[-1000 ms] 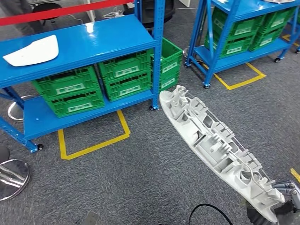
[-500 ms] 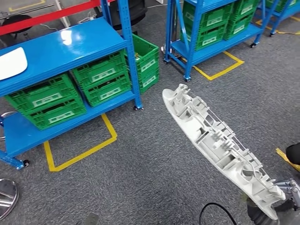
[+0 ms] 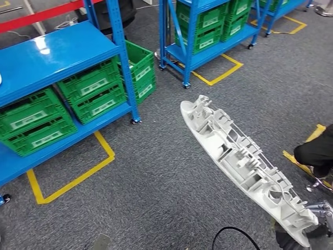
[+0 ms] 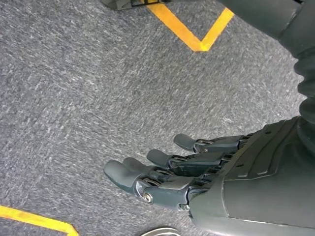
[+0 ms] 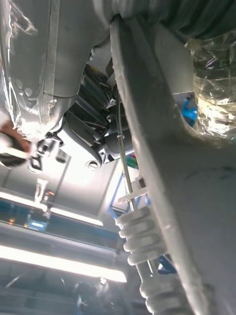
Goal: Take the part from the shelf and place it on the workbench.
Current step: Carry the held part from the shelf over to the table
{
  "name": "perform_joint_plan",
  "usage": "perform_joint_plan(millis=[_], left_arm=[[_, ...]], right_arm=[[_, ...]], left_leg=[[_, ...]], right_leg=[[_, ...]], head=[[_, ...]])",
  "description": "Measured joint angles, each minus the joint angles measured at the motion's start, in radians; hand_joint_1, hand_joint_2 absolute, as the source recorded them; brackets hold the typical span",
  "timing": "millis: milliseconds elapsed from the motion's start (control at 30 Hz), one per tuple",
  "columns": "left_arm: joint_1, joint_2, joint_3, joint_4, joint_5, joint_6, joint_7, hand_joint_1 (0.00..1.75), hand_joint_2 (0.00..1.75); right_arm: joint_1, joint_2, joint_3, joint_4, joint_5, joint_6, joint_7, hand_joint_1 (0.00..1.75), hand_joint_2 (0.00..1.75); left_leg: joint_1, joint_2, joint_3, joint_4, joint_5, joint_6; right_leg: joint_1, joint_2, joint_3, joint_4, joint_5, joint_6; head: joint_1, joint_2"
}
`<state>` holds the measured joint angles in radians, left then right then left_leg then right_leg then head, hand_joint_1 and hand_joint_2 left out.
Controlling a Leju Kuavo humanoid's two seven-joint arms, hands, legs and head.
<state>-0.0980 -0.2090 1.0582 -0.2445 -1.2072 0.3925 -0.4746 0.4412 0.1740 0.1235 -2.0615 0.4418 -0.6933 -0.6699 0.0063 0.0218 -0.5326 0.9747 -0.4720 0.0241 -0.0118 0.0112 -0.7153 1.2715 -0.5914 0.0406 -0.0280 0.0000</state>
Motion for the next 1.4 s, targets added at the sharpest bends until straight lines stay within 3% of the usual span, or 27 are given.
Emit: perform_joint_plan(millis=[33, 67, 133, 200, 267, 333, 400, 467, 500, 533, 600, 667, 733, 800, 867, 967, 1033, 1067, 1133, 1200, 1233, 1300, 1367, 1400], left_arm=[[0.0, 0.0, 0.0, 0.0, 0.0, 0.0, 0.0, 0.0, 1.75], [-0.001, 0.0, 0.0, 0.0, 0.0, 0.0, 0.0, 0.0, 1.75], [-0.003, -0.001, 0.0, 0.0, -0.001, 0.0, 0.0, 0.0, 1.75], [-0.004, -0.002, 0.0, 0.0, -0.004, 0.0, 0.001, 0.0, 1.75], [-0.006, -0.002, 0.0, 0.0, -0.008, 0.001, 0.001, 0.0, 1.75], [-0.009, -0.003, -0.001, 0.0, -0.009, 0.003, 0.001, 0.0, 1.75], [-0.011, -0.004, -0.001, 0.0, -0.007, 0.003, 0.001, 0.0, 1.75], [-0.007, -0.003, 0.0, 0.0, 0.0, 0.002, 0.0, 0.0, 1.75], [-0.005, -0.002, 0.0, 0.0, 0.004, 0.001, -0.001, 0.0, 1.75], [-0.002, 0.0, 0.0, 0.0, 0.008, 0.0, -0.003, 0.0, 1.75], [0.0, 0.004, 0.0, 0.0, 0.014, -0.002, -0.005, 0.0, 1.75], [0.002, 0.01, 0.001, 0.0, 0.017, -0.002, -0.007, 0.0, 1.75], [0.002, 0.013, 0.002, 0.0, 0.019, -0.002, -0.01, 0.0, 1.75], [0.003, 0.013, 0.002, 0.0, 0.02, -0.002, -0.013, 0.0, 1.75], [0.003, 0.013, 0.002, 0.0, 0.021, -0.002, -0.014, 0.0, 1.75], [0.006, 0.014, 0.002, 0.0, 0.021, -0.003, -0.015, 0.0, 1.75], [0.008, 0.014, 0.003, 0.0, 0.025, -0.002, -0.016, 0.0, 1.75], [0.008, 0.014, 0.003, 0.0, 0.029, -0.002, -0.016, 0.0, 1.75], [0.006, 0.014, 0.004, 0.0, 0.038, -0.001, -0.017, 0.0, 1.75], [0.005, 0.016, 0.005, 0.0, 0.041, -0.001, -0.017, 0.0, 1.75], [0.005, 0.017, 0.006, 0.0, 0.042, -0.001, -0.017, 0.0, 1.75], [0.004, 0.018, 0.008, 0.0, 0.043, -0.001, -0.017, 0.0, 1.75], [0.003, 0.019, 0.01, 0.0, 0.043, -0.001, -0.017, 0.0, 1.75], [0.003, 0.02, 0.011, 0.0, 0.044, -0.001, -0.017, 0.0, 1.75]], right_arm=[[0.002, 0.0, -0.002, 0.0, 0.0, 0.0, 0.0, 1.75, 1.75], [0.004, 0.0, -0.005, -0.001, 0.0, 0.0, 0.0, 1.75, 1.75], [0.006, 0.0, -0.011, -0.005, 0.0, -0.001, 0.0, 1.75, 1.75], [0.008, 0.0, -0.014, -0.011, -0.001, -0.001, 0.0, 1.75, 1.75], [0.014, 0.0, -0.018, -0.018, -0.004, -0.001, 0.0, 1.75, 1.75], [0.02, 0.0, -0.024, -0.027, -0.01, -0.002, 0.0, 1.75, 1.75], [0.019, 0.0, -0.027, -0.033, -0.014, -0.003, 0.0, 1.75, 1.75], [0.015, 0.0, -0.028, -0.033, -0.014, -0.004, 0.0, 1.75, 1.75], [0.013, 0.0, -0.029, -0.032, -0.012, -0.004, 0.0, 1.75, 1.75], [0.01, 0.0, -0.029, -0.031, -0.009, -0.004, 0.0, 1.75, 1.75], [0.005, 0.002, -0.029, -0.029, -0.003, -0.004, 0.0, 1.75, 1.75], [-0.001, 0.005, -0.029, -0.028, 0.002, -0.004, 0.0, 1.75, 1.75], [-0.004, 0.007, -0.029, -0.027, 0.003, -0.005, 0.0, 1.75, 1.75], [-0.004, 0.008, -0.029, -0.026, 0.003, -0.005, 0.0, 1.75, 1.75], [-0.005, 0.008, -0.03, -0.026, 0.003, -0.006, 0.0, 1.75, 1.75], [-0.01, 0.008, -0.029, -0.024, 0.003, -0.005, 0.0, 1.75, 1.75], [-0.01, 0.008, -0.029, -0.02, 0.004, -0.005, 0.0, 1.75, 1.75], [-0.013, 0.008, -0.029, -0.016, 0.007, -0.004, 0.0, 1.75, 1.75], [-0.025, 0.008, -0.029, -0.007, 0.021, -0.003, 0.0, 1.75, 1.75], [-0.04, 0.008, -0.029, 0.004, 0.032, -0.002, 0.0, 1.75, 1.75], [-0.045, 0.008, -0.029, 0.009, 0.035, -0.002, 0.0, 1.75, 1.75], [-0.049, 0.009, -0.03, 0.017, 0.041, -0.002, 0.0, 1.75, 1.75], [-0.052, 0.014, -0.031, 0.023, 0.047, -0.003, 0.0, 1.75, 1.75], [-0.053, 0.017, -0.031, 0.026, 0.05, -0.003, 0.0, 1.75, 1.75]], left_leg=[[0.0, 0.011, 0.0, 0.0, -0.001, -0.001], [0.0, 0.021, 0.001, 0.001, -0.002, -0.002], [-0.003, 0.037, 0.006, 0.003, -0.007, -0.011], [-0.009, 0.05, 0.009, 0.007, -0.012, -0.021], [-0.011, 0.062, 0.011, 0.01, -0.015, -0.027], [-0.007, 0.053, 0.007, 0.026, -0.032, -0.036], [-0.003, 0.018, -0.028, 0.109, -0.091, -0.045], [-0.001, -0.006, -0.086, 0.24, -0.153, -0.046], [-0.001, -0.009, -0.107, 0.282, -0.163, -0.045], [-0.002, -0.011, -0.112, 0.291, -0.152, -0.043], [-0.003, -0.025, -0.075, 0.205, -0.084, -0.031], [-0.004, -0.061, -0.022, 0.084, -0.025, -0.016], [-0.005, -0.08, -0.001, 0.03, -0.017, -0.009], [-0.004, -0.067, 0.001, 0.016, -0.015, -0.009], [-0.001, -0.048, 0.005, 0.003, -0.006, -0.004], [-0.002, -0.016, 0.006, -0.002, -0.004, 0.002], [-0.003, 0.006, 0.006, -0.002, -0.005, 0.002], [-0.003, 0.016, 0.007, -0.002, -0.006, 0.0], [-0.004, 0.034, 0.011, -0.001, -0.01, -0.006], [-0.01, 0.049, 0.014, 0.004, -0.016, -0.016], [-0.012, 0.054, 0.015, 0.006, -0.017, -0.021], [-0.012, 0.064, 0.015, 0.008, -0.019, -0.029], [-0.008, 0.043, 0.006, 0.035, -0.045, -0.039], [-0.006, 0.025, -0.012, 0.076, -0.074, -0.044]], right_leg=[[-0.001, -0.003, 0.002, -0.003, 0.012, 0.002], [-0.003, -0.009, 0.025, -0.043, 0.039, 0.004], [-0.003, -0.04, 0.102, -0.179, 0.094, 0.004], [0.001, -0.061, 0.149, -0.259, 0.111, -0.007], [0.003, -0.05, 0.15, -0.263, 0.109, -0.024], [0.001, -0.036, 0.147, -0.264, 0.112, -0.036], [-0.001, -0.02, 0.145, -0.265, 0.117, -0.047], [0.001, -0.002, 0.141, -0.265, 0.119, -0.052], [0.002, 0.009, 0.14, -0.265, 0.12, -0.053], [0.003, 0.02, 0.14, -0.265, 0.12, -0.054], [0.005, 0.042, 0.142, -0.265, 0.121, -0.054], [0.008, 0.06, 0.142, -0.263, 0.123, -0.05], [0.007, 0.074, 0.133, -0.261, 0.127, -0.042], [0.004, 0.085, 0.124, -0.261, 0.13, -0.03], [0.004, 0.06, 0.103, -0.229, 0.107, -0.02], [0.002, 0.006, 0.023, -0.058, 0.019, -0.007], [-0.001, -0.002, -0.007, 0.01, 0.004, 0.0], [-0.002, -0.006, 0.007, -0.013, 0.023, 0.002], [-0.002, -0.032, 0.081, -0.144, 0.079, 0.003], [0.0, -0.056, 0.141, -0.247, 0.106, -0.008], [0.003, -0.059, 0.15, -0.263, 0.106, -0.016], [0.005, -0.043, 0.149, -0.264, 0.109, -0.031], [0.003, -0.029, 0.146, -0.265, 0.112, -0.044], [0.001, -0.022, 0.146, -0.267, 0.115, -0.05]], head=[[0.0, 0.0], [0.0, 0.0], [0.001, 0.0], [-0.002, 0.0], [-0.004, 0.0], [-0.005, 0.0], [-0.008, 0.0], [-0.01, 0.0], [-0.01, 0.0], [-0.01, 0.0], [-0.01, 0.0], [-0.009, 0.0], [-0.009, 0.0], [-0.01, 0.0], [-0.005, 0.0], [0.001, 0.0], [0.001, 0.0], [0.002, 0.0], [0.002, 0.0], [0.0, 0.0], [-0.001, 0.0], [-0.002, 0.0], [-0.005, 0.0], [-0.007, 0.0]])
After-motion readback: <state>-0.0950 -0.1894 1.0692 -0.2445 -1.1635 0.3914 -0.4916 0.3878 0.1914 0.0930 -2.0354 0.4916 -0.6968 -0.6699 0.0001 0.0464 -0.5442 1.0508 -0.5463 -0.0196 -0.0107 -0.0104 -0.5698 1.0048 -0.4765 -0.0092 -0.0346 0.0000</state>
